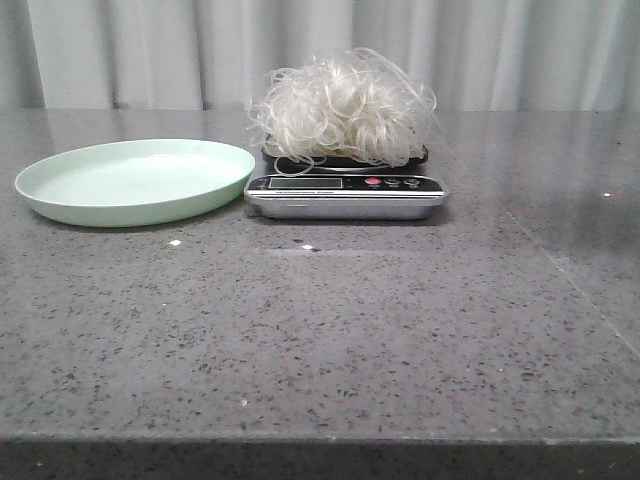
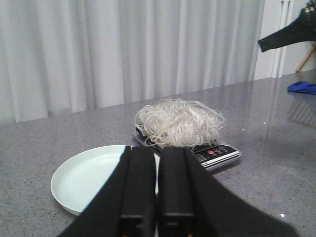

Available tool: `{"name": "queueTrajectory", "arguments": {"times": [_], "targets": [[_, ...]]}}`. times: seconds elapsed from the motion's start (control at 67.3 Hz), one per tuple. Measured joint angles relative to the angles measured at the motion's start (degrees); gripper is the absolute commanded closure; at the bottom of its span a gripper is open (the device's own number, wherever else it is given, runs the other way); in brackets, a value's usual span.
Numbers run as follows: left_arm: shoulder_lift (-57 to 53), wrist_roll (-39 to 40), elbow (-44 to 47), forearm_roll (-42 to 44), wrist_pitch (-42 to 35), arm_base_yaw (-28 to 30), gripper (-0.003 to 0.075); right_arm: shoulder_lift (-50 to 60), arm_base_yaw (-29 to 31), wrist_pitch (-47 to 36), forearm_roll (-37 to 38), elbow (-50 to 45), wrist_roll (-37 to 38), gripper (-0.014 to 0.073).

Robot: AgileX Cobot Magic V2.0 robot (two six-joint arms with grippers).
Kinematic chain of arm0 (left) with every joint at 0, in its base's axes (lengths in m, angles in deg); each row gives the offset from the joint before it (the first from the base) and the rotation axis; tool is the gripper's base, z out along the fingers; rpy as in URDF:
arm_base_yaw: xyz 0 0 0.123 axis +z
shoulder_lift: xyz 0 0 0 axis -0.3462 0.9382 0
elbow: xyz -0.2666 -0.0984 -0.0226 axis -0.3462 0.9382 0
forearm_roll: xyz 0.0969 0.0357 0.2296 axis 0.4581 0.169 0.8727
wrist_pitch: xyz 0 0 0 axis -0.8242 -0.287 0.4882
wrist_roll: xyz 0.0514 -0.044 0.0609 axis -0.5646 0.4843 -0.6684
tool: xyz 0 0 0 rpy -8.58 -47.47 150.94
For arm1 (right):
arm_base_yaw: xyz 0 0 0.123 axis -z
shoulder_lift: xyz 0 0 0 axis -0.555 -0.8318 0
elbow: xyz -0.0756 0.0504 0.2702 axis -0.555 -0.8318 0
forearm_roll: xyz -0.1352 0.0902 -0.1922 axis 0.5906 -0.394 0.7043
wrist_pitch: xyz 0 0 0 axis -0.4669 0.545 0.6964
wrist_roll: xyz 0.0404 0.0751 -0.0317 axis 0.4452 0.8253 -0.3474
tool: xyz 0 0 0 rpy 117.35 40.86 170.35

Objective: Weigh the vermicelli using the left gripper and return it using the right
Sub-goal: 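Open the left gripper, withdraw it, and let the scale weigh, then lower the right gripper onto the vermicelli on the scale and grasp it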

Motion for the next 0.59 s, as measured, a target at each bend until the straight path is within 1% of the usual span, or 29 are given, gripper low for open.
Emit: {"name": "queueTrajectory", "arguments": {"times": [0.089,0.312,0.327,0.342,0.446,0.594], "targets": [[0.0,0.0,0.0,0.0,0.0,0.0,0.0594,-7.77,-2.53,3.97,-0.1,8.29,0.0,-0.0015],[0.0,0.0,0.0,0.0,0.0,0.0,0.0594,-24.01,-3.16,14.28,-2.63,25.6,0.0,-0.0015],[0.0,0.0,0.0,0.0,0.0,0.0,0.0594,-23.57,-3.16,14.28,-2.65,25.17,0.0,-0.0015],[0.0,0.0,0.0,0.0,0.0,0.0,0.0594,-25.7,-3.16,15.25,-2.72,27.28,0.0,-0.0015],[0.0,0.0,0.0,0.0,0.0,0.0,0.0594,-31.99,-3.28,18.62,-2.86,32.75,0.0,-0.0015],[0.0,0.0,0.0,0.0,0.0,0.0,0.0594,-39.16,-3.28,22.96,-2.86,36.78,0.0,-0.0015]]}}
